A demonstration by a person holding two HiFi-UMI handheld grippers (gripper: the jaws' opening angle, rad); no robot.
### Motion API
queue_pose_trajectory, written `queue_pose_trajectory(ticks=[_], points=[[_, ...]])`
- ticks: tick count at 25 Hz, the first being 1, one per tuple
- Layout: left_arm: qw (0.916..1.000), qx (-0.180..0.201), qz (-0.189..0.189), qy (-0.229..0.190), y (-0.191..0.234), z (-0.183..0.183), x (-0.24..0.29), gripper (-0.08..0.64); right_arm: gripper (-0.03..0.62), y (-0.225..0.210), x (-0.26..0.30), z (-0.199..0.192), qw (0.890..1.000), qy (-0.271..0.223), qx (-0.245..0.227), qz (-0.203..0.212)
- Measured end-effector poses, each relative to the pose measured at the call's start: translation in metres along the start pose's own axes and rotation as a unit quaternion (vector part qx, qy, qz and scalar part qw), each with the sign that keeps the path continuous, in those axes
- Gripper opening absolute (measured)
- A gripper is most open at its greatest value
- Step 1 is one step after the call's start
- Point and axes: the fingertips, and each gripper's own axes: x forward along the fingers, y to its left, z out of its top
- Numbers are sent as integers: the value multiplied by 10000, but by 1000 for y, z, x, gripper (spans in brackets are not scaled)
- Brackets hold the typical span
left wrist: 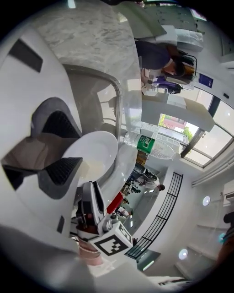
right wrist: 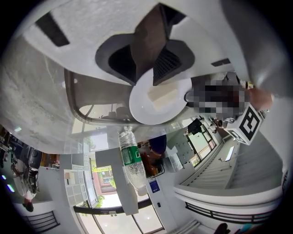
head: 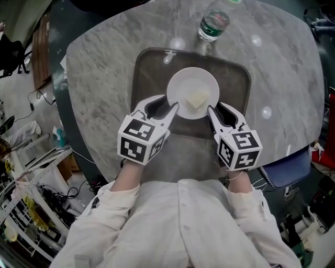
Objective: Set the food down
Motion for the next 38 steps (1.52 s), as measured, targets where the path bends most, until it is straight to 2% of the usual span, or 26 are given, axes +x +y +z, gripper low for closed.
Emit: queue_pose_trajectory(ticks=[10, 14, 24, 28, 33, 38], points=[[9998, -39, 26, 199, 2, -8, 9, 132, 107, 1, 4, -6, 9999, 134, -51, 42], [9998, -7, 58, 173, 2, -7, 10, 132, 140, 5, 4, -5, 9999, 107, -78, 42], [10000, 32, 12, 66, 3, -8, 10, 140, 163, 5, 4, -6, 9997, 164, -191, 29], [9998, 150, 143, 54, 6, -6, 5, 175, 178, 5, -4, -2, 9992, 89, -383, -50], [9995, 193, 213, -106, 8, 2, -9, 186, 179, 8, -15, 8, 9990, -152, -407, -62], [9976, 336, 301, -519, 5, 19, -28, 184, 179, 14, -26, 21, 9979, -459, -442, -66]])
